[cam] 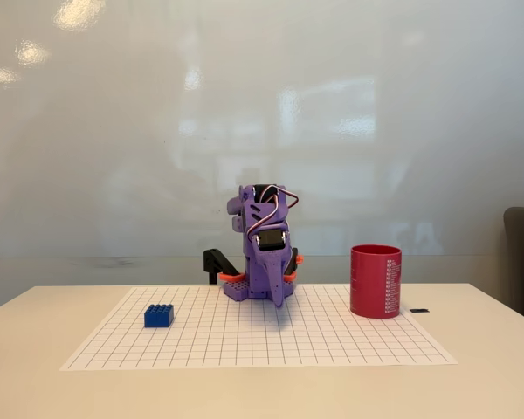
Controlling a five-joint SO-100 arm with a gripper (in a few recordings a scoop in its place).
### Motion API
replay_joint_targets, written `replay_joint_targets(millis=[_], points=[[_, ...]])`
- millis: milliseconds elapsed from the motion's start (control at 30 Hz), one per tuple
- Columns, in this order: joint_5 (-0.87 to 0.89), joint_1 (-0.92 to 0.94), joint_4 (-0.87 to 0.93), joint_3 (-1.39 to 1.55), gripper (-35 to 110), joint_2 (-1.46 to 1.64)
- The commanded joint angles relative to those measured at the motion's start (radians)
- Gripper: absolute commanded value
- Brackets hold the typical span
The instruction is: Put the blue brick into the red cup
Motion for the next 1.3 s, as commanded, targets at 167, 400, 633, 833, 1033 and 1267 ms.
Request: replay_joint_targets(millis=[167, 400, 633, 833, 1033, 1267], points=[[-0.095, 0.038, -0.054, -0.023, 0, 0.009], [-0.094, 0.038, -0.054, -0.023, 0, 0.009], [-0.081, 0.086, 0.026, -0.164, -1, -0.044], [-0.132, 0.206, -0.041, -0.407, -1, -0.319], [-0.178, 0.301, 0.124, -0.893, -1, -0.581], [-0.071, 0.287, 0.445, -1.399, -1, -0.946]])
